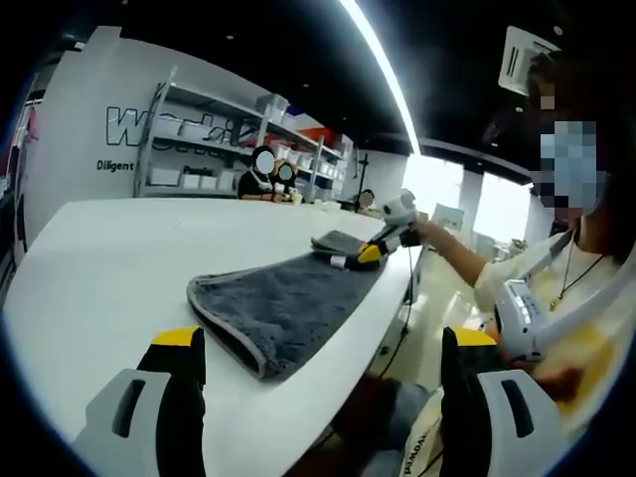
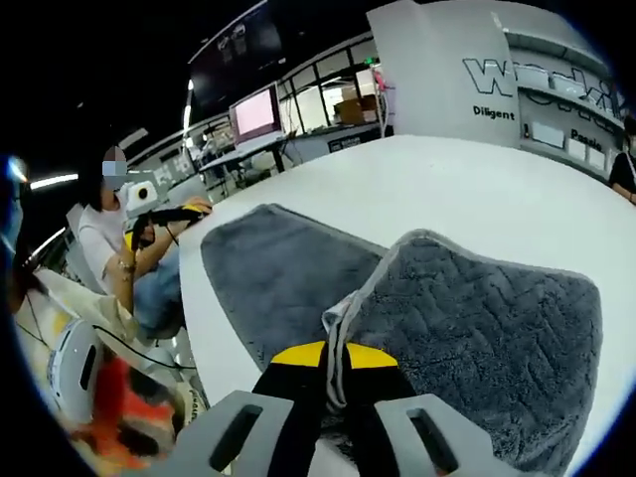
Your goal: Fold the towel on the table until its edges align and the towel forms a compact rectangular stack.
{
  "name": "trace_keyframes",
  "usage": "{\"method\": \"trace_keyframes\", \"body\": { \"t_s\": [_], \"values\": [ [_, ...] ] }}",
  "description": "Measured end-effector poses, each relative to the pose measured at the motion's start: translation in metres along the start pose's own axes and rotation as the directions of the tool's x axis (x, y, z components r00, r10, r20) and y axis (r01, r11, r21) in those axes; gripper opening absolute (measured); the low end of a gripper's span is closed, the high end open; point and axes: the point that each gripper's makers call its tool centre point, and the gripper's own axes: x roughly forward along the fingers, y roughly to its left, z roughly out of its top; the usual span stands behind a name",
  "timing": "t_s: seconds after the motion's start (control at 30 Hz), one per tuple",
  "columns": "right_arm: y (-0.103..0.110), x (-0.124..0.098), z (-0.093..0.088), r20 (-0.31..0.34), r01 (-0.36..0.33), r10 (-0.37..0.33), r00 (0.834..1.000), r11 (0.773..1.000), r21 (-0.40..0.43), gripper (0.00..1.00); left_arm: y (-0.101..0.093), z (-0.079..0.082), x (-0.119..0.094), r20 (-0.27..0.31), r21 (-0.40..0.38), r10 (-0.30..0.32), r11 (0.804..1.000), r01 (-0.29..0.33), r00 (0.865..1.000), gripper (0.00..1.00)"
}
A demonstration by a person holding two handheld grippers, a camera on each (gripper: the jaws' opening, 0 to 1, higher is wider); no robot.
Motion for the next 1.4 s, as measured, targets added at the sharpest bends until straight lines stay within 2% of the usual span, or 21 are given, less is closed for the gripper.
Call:
{"method": "trace_keyframes", "body": {
  "t_s": [0.13, 0.27, 0.37, 0.47, 0.53, 0.7, 0.77, 0.8, 0.93, 1.03, 1.1, 1.27, 1.4],
  "values": [
    [0.001, 0.002, -0.005, -0.028, -0.004, 0.003, 1.0, 1.0, -0.011, 0.05, 0.001, 0.001, -0.003, 0.005, -0.003, 0.003, 1.0, -0.003, 1.0, 0.97],
    [0.008, -0.001, -0.006, -0.064, -0.002, -0.004, 0.998, 0.996, -0.084, 0.14, 0.001, -0.001, -0.004, 0.008, -0.004, 0.004, 1.0, -0.004, 1.0, 0.97],
    [0.009, -0.003, -0.004, -0.085, 0.032, -0.046, 0.995, 0.987, -0.156, 0.2, 0.002, -0.001, -0.005, 0.012, -0.007, 0.003, 1.0, -0.003, 1.0, 0.97],
    [0.007, -0.005, 0.005, -0.075, 0.105, -0.128, 0.989, 0.961, -0.255, 0.23, 0.003, -0.002, -0.005, 0.011, -0.01, 0.007, 1.0, -0.007, 1.0, 0.97],
    [0.007, -0.006, 0.011, -0.071, 0.133, -0.159, 0.985, 0.948, -0.29, 0.27, 0.005, -0.003, -0.006, 0.007, -0.008, 0.01, 1.0, -0.01, 1.0, 0.97],
    [0.015, -0.003, 0.027, -0.062, 0.147, -0.179, 0.982, 0.927, -0.344, 0.27, 0.003, -0.001, -0.01, 0.019, -0.007, 0.006, 1.0, -0.006, 1.0, 0.97],
    [0.012, 0.0, 0.029, -0.077, 0.161, -0.205, 0.976, 0.908, -0.386, 0.27, 0.003, -0.001, -0.01, 0.02, -0.008, 0.01, 1.0, -0.01, 1.0, 0.97],
    [0.011, 0.004, 0.03, -0.088, 0.161, -0.219, 0.972, 0.886, -0.435, 0.27, 0.004, -0.001, -0.01, 0.019, -0.008, 0.014, 1.0, -0.013, 1.0, 0.97],
    [0.006, 0.014, 0.028, -0.127, 0.178, -0.272, 0.954, 0.854, -0.488, 0.26, 0.004, -0.006, -0.008, -0.002, 0.005, 0.023, 1.0, -0.023, 1.0, 0.97],
    [-0.003, 0.018, 0.024, -0.165, 0.184, -0.3, 0.94, 0.848, -0.497, 0.26, 0.003, -0.005, -0.008, -0.002, 0.006, 0.019, 1.0, -0.019, 1.0, 0.97],
    [-0.008, 0.02, 0.023, -0.185, 0.188, -0.31, 0.933, 0.854, -0.485, 0.23, 0.002, -0.004, -0.009, 0.005, 0.008, 0.018, 1.0, -0.018, 1.0, 0.97],
    [-0.01, 0.022, 0.024, -0.207, 0.182, -0.3, 0.931, 0.875, -0.449, 0.1, 0.003, -0.001, -0.01, 0.018, 0.007, 0.02, 1.0, -0.02, 1.0, 0.97],
    [-0.017, 0.02, 0.013, -0.277, 0.173, -0.329, 0.903, 0.867, -0.467, 0.06, 0.002, -0.002, -0.008, 0.019, 0.004, 0.019, 1.0, -0.019, 1.0, 0.97]
  ]
}}
